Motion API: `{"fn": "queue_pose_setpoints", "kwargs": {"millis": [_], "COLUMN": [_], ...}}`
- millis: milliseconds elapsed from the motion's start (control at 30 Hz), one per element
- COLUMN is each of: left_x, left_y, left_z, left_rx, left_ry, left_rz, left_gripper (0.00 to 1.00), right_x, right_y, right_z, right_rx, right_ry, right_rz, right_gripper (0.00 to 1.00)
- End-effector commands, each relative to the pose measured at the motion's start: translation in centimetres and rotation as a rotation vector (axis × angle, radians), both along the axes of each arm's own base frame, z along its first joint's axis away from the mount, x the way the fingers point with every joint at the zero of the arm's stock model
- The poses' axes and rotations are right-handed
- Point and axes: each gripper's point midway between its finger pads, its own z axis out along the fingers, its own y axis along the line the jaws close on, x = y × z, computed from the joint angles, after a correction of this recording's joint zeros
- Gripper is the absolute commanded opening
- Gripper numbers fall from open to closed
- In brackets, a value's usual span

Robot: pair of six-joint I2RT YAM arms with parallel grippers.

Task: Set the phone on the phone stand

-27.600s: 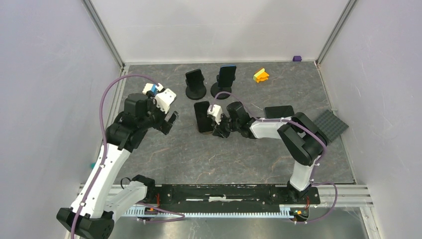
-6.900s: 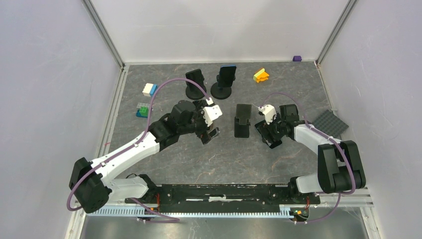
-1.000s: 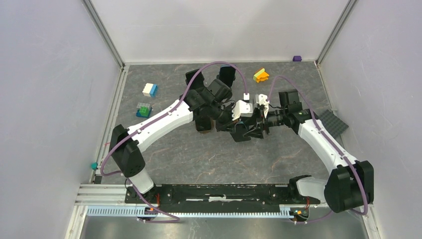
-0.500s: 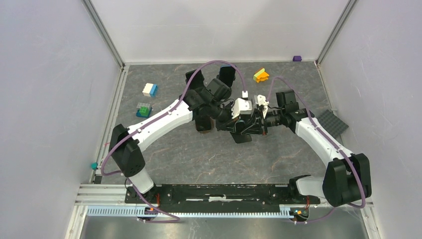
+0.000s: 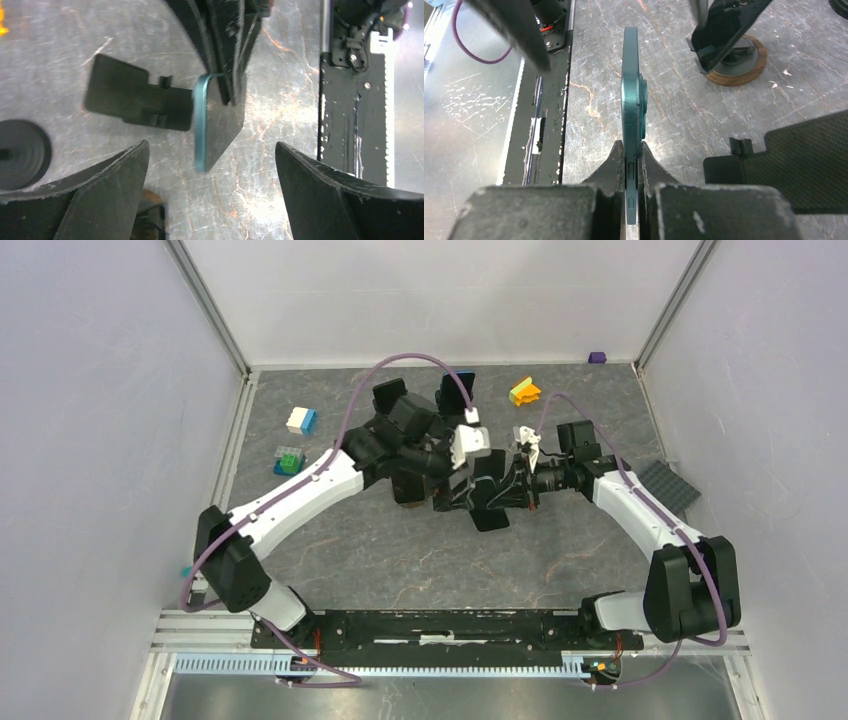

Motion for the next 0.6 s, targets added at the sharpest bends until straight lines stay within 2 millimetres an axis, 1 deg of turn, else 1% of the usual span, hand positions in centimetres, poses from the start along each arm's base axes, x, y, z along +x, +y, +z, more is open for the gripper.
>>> {"fn": "queue_pose_setpoints", "kwargs": {"millis": [0,100,200,233,267,300,367,467,500,567], "left_x": [2.9,4.3,4.9,4.9,4.7,4.6,4.2,3.9,3.9,3.9], "left_y": [1.1,2.7,3.9,4.1,4.2,4.3,4.4,4.6,4.6,4.6], "left_z": [5.7,7.4,8.3,8.3,8.3,8.2,8.1,7.7,7.5,7.4], "left_rx": [-0.195,-0.263,-0.308,-0.312,-0.315,-0.316,-0.319,-0.314,-0.309,-0.305], "left_ry": [-0.065,-0.032,-0.031,-0.035,-0.039,-0.037,-0.028,-0.019,-0.016,-0.015], "left_rz": [0.119,0.184,0.226,0.231,0.231,0.233,0.23,0.229,0.229,0.228], "left_gripper": [1.0,1.0,1.0,1.0,1.0,1.0,1.0,1.0,1.0,1.0], "right_x": [2.0,3.8,5.9,6.8,7.1,7.6,8.1,9.2,9.6,9.9], "right_y": [-0.5,-1.2,-1.6,-1.7,-1.8,-1.7,-1.6,-1.5,-1.4,-1.3], "right_z": [3.0,4.0,5.3,6.2,6.4,7.3,7.9,8.1,7.9,7.9], "right_rx": [0.066,0.087,0.128,0.154,0.18,0.217,0.274,0.308,0.315,0.344], "right_ry": [-0.041,-0.048,-0.068,-0.088,-0.07,-0.071,-0.044,-0.028,-0.018,-0.005], "right_rz": [-0.03,-0.096,-0.186,-0.222,-0.249,-0.273,-0.294,-0.311,-0.315,-0.315], "right_gripper": [0.0,0.0,0.0,0.0,0.0,0.0,0.0,0.0,0.0,0.0]}}
